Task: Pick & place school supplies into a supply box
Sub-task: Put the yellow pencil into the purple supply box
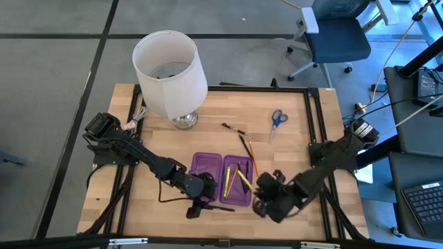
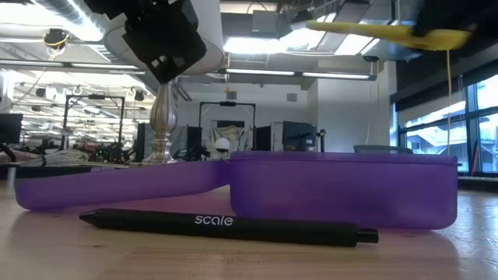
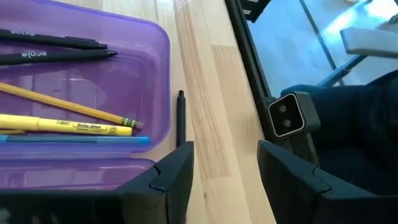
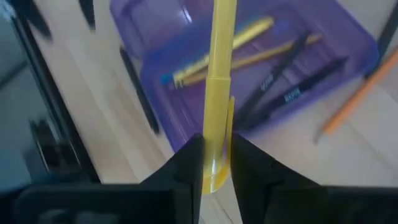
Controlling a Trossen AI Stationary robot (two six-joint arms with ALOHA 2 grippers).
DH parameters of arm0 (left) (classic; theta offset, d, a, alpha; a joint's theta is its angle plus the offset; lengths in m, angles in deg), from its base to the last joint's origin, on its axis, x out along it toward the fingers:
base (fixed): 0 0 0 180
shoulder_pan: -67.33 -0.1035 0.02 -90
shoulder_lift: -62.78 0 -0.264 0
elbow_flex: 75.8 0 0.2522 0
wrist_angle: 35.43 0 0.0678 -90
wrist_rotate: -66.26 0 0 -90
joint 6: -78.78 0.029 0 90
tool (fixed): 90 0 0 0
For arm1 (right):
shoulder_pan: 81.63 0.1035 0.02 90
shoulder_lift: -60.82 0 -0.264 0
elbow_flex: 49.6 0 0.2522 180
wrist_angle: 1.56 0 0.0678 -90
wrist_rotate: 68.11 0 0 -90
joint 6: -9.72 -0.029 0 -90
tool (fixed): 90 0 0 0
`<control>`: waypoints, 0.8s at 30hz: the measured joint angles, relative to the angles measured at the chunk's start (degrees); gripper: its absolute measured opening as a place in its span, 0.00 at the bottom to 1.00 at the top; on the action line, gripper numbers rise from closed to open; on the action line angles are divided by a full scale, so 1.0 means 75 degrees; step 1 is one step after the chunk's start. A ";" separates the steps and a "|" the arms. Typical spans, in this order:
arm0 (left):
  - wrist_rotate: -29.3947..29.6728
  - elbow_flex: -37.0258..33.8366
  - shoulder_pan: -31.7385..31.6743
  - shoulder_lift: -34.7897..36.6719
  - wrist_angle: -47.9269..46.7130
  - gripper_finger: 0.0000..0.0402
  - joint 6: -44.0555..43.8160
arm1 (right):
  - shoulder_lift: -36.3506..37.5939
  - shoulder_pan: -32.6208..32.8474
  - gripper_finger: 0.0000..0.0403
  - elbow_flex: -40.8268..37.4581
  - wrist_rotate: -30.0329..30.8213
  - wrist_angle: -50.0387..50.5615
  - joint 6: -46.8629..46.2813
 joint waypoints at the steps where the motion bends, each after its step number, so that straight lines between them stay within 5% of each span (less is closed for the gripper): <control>1: 0.0002 0.0000 0.0007 0.0000 -0.0027 0.42 0.0122 | -0.0030 -0.0124 0.18 0.0002 0.0000 -0.0099 -0.0004; 6: 0.0074 0.0000 0.0125 0.0000 -0.0401 0.42 0.0708 | -0.0428 -0.0677 0.18 0.0003 0.0041 -0.0419 -0.0001; 24: 0.1074 0.0000 0.0955 -0.0063 -0.0772 0.42 0.1979 | -0.2391 -0.1611 0.18 0.0026 -0.1771 -0.1367 -0.1216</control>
